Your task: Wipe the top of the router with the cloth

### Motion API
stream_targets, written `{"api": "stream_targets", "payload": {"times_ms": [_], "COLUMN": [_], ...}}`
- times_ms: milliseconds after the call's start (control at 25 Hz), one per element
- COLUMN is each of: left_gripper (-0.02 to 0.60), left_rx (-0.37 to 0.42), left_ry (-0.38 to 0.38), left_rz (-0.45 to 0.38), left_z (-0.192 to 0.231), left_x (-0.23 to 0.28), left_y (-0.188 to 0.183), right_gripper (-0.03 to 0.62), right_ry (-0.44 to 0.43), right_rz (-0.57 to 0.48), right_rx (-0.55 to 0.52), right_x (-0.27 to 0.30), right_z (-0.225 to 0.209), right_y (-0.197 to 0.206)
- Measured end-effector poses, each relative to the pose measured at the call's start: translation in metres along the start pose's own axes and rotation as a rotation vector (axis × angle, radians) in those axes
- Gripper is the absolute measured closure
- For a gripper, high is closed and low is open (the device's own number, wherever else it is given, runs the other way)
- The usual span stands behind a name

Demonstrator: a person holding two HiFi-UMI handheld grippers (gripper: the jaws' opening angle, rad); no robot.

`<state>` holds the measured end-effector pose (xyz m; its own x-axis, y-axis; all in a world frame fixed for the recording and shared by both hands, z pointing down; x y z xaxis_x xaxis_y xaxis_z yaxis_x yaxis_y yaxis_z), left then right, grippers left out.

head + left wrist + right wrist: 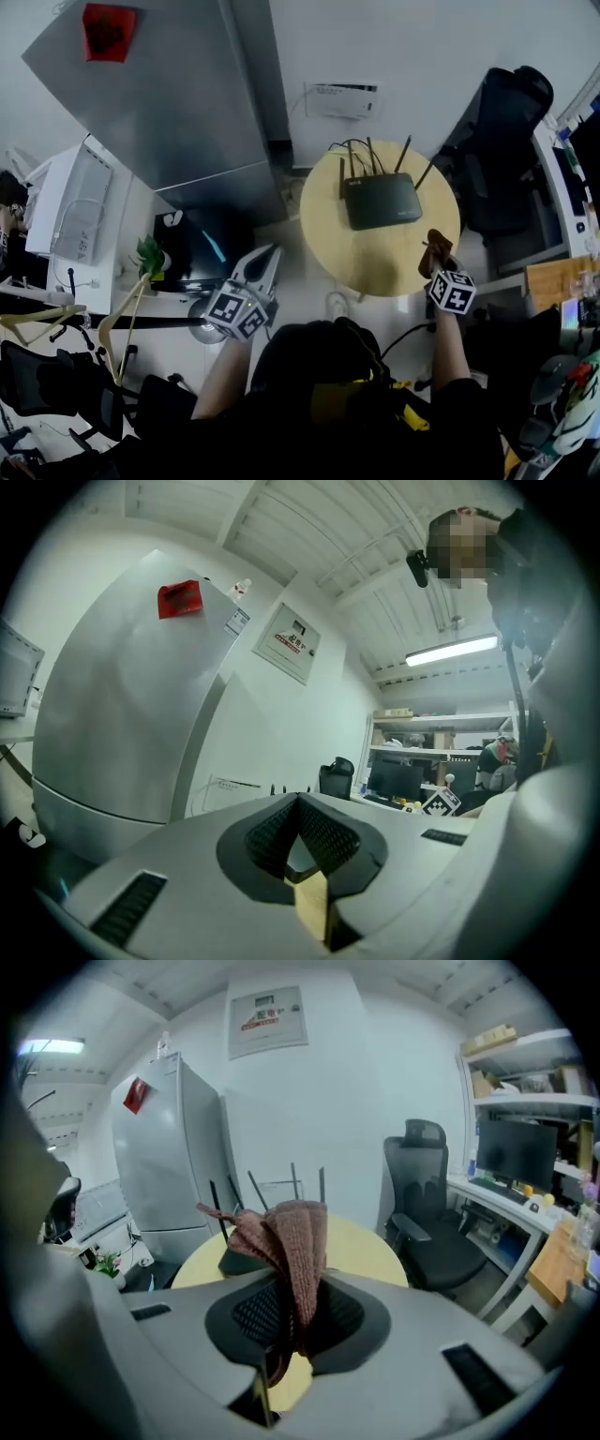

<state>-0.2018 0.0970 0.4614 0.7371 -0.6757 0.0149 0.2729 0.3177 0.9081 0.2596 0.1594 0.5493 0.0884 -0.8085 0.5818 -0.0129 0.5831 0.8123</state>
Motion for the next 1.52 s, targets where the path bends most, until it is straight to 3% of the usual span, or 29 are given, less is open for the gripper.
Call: {"api": "stream_targets", "payload": {"times_ms": [320, 480, 800, 920, 1200, 1520], "left_gripper": [0.584, 0.584, 0.584, 0.584, 0.584, 0.584], "left_rx": [0.012, 0.011, 0.006, 0.0, -0.011, 0.014], "left_ry": [0.147, 0.176, 0.11, 0.107, 0.072, 0.053], "left_rz": [0.008, 0.027, -0.023, -0.032, -0.044, -0.021], "left_z": [-0.022, -0.042, -0.071, -0.091, -0.116, -0.118], "left_x": [-0.026, -0.045, -0.058, -0.06, -0.068, -0.074], "left_y": [-0.017, -0.01, 0.006, 0.012, 0.019, 0.026], "right_gripper": [0.531, 0.531, 0.531, 0.531, 0.532, 0.535], "right_ry": [0.014, -0.046, -0.111, -0.108, -0.082, -0.068], "right_rz": [-0.231, -0.312, -0.461, -0.513, -0.545, -0.597], "right_rx": [-0.017, -0.074, -0.02, -0.06, -0.031, -0.002], "right_x": [-0.105, -0.144, -0.196, -0.222, -0.249, -0.255], "right_z": [0.087, 0.114, 0.091, 0.074, 0.043, 0.04], "right_y": [-0.034, -0.028, -0.003, 0.004, 0.02, 0.021]}}
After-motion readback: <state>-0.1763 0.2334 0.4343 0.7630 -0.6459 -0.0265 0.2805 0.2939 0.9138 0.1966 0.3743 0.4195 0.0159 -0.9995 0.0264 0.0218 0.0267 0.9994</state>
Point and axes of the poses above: the fingertips, and each gripper's own axes: x forward along the fingers, z to its left, y out of its underside, the point moved 8 cm from there along -x, backward along the fingers, and after that the axes turned 8 degrees about -x, right-handed, at the moved point
